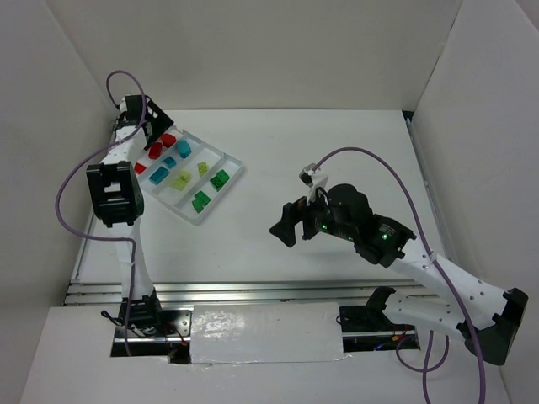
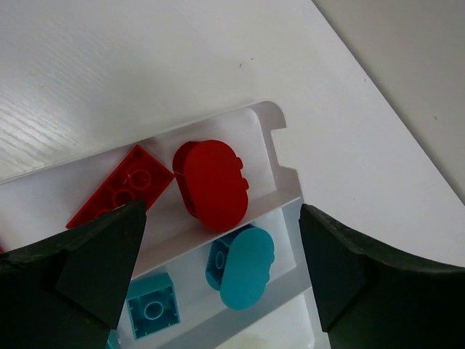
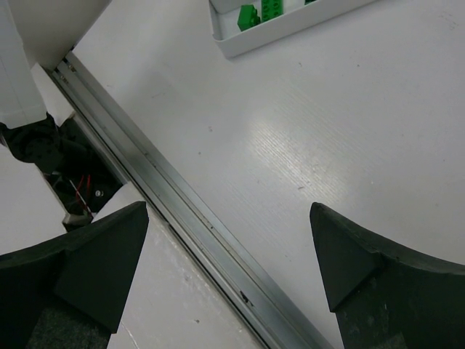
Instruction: Sort the legos into containers by color
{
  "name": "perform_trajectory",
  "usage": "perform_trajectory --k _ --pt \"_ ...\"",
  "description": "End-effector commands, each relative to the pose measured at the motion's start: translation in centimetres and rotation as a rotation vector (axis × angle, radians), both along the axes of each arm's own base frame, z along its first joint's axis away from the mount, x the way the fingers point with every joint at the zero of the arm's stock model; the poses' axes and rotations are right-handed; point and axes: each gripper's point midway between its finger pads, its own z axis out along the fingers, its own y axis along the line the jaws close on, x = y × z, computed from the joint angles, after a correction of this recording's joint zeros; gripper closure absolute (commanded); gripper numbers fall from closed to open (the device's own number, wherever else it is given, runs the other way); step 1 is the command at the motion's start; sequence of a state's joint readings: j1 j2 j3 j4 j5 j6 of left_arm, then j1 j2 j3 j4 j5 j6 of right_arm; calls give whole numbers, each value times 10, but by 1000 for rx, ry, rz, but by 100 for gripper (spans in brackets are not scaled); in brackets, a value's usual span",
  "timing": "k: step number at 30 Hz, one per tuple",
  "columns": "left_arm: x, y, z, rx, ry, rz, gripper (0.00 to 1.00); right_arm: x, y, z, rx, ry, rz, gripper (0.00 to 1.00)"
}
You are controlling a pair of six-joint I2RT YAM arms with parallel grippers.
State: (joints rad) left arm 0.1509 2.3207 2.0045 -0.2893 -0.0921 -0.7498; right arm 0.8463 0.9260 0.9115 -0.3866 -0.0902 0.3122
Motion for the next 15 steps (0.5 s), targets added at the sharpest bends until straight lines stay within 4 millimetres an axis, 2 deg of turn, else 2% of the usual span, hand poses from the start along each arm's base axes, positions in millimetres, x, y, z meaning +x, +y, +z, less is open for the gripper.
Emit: perform_trajectory --k 1,2,3,4,6,7,9,10,11,12,13,14,15 --pt "-5 6 41 -7 -52 25 1 7 -2 22 13 -49 -24 0" --pt "-11 5 67 -8 -83 31 0 8 -2 23 11 -48 -32 0" --pt "-18 5 79 -7 -87 36 1 9 -3 25 11 -48 -39 0" --pt "-34 2 108 -5 -99 42 0 13 -6 30 14 -57 -66 0" --pt "-56 -3 139 15 -111 44 0 16 -12 35 22 -56 -115 0" --pt "-80 -8 172 45 -145 31 1 20 -21 43 24 -73 -168 0" --pt "-109 -27 198 84 -159 -8 1 25 -36 53 31 -81 -256 0" --pt "-135 -35 221 103 -192 -31 1 25 -49 64 38 -86 -310 0" --pt "-151 -49 222 138 -164 -82 0 32 -65 70 41 -94 -407 0" --pt "-168 -54 228 156 -154 -91 0 33 -74 76 43 -101 -454 0" --pt "-196 -59 239 197 -165 -112 0 28 -89 88 42 -105 -492 0" --pt "-211 -76 240 220 -159 -159 0 28 -103 95 45 -113 -559 0" --pt "-241 -76 240 253 -150 -168 1 21 -119 107 52 -119 -591 0"
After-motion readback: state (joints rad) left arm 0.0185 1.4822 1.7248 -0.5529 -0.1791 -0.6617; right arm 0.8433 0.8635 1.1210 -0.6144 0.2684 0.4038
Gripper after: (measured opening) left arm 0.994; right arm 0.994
